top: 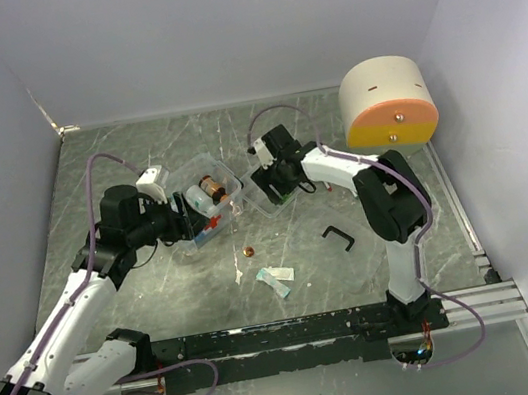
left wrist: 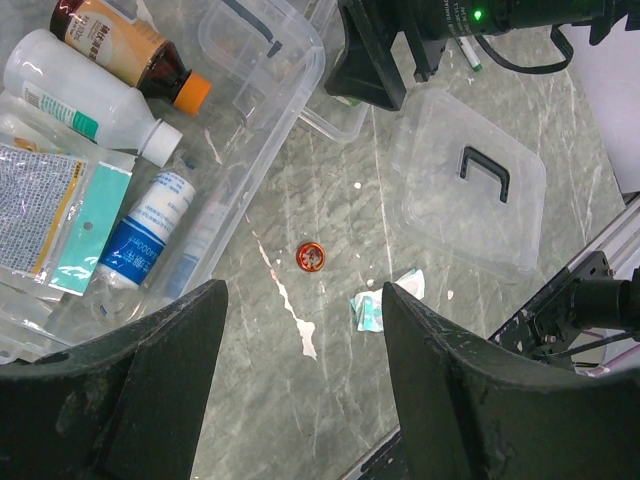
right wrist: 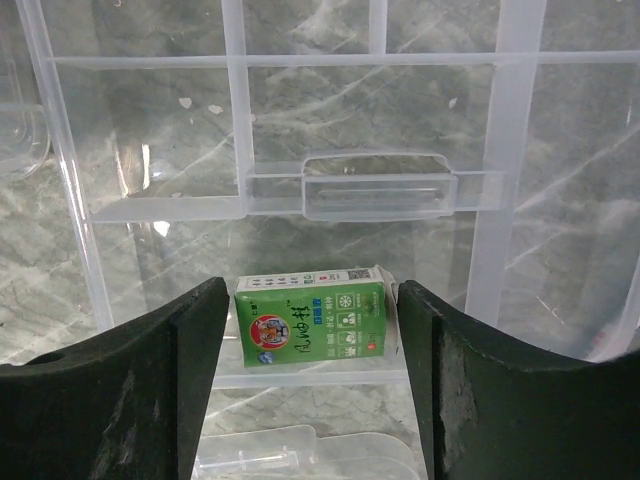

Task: Organize the medicine kit

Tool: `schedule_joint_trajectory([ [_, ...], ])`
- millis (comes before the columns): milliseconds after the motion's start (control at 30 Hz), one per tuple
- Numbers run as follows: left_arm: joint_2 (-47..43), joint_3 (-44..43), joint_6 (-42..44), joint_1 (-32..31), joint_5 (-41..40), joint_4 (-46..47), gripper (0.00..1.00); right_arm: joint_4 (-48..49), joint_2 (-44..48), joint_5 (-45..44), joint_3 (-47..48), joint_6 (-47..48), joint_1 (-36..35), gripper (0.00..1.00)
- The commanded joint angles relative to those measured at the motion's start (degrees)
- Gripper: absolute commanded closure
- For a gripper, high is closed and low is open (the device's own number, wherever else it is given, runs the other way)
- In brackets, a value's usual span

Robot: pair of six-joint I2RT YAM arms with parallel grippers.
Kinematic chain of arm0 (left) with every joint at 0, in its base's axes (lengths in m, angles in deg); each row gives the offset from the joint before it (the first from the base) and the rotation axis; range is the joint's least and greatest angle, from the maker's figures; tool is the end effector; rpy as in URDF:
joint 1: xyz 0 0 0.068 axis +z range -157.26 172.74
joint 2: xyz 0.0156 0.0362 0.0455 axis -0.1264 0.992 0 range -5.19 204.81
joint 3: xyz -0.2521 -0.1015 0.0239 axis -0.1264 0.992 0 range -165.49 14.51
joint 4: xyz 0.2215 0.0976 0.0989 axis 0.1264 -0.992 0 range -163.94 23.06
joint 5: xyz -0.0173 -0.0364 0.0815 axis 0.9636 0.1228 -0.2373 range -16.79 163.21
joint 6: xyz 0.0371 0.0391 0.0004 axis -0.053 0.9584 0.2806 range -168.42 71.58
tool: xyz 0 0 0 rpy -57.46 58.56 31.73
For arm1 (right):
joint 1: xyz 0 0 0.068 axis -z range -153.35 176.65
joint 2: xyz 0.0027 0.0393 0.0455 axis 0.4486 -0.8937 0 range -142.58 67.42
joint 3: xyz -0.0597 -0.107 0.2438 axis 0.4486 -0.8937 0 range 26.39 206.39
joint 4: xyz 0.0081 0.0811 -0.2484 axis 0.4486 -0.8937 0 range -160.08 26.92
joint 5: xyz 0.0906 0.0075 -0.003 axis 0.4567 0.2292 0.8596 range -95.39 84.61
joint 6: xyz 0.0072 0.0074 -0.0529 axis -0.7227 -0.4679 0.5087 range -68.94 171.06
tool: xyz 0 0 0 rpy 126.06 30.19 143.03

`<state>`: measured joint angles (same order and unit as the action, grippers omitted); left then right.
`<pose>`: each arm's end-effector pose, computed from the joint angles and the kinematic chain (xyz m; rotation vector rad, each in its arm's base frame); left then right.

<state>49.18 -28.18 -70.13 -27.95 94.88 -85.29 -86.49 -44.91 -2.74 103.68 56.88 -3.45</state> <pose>0.1929 -0.0869 0.2837 0.2186 2.1552 -0.8335 0.3562 0.2085 0.1729 -0.8194 2.4724 0.2136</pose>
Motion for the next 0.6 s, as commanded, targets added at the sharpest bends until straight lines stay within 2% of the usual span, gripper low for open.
schedule_joint_trajectory([
  [0,0.3,-2.7,0.1,-0.1,-0.3,0.9,0.26,0.6,-1.5,1.7,2.2,1.2,0.2,0.30],
  [200,1.0,-3.3,0.9,-0.1,-0.6,0.3,0.27,-0.5,-2.0,0.9,4.0,-0.2,0.1,0.29],
  [400,1.3,-4.4,1.7,-0.1,-0.9,0.0,0.27,-0.7,3.8,-1.1,3.5,-5.4,0.1,0.26],
  [567,0.7,-4.4,1.7,-0.1,-0.9,0.2,0.27,-0.8,10.4,-4.0,-1.1,-12.1,-0.9,0.26],
])
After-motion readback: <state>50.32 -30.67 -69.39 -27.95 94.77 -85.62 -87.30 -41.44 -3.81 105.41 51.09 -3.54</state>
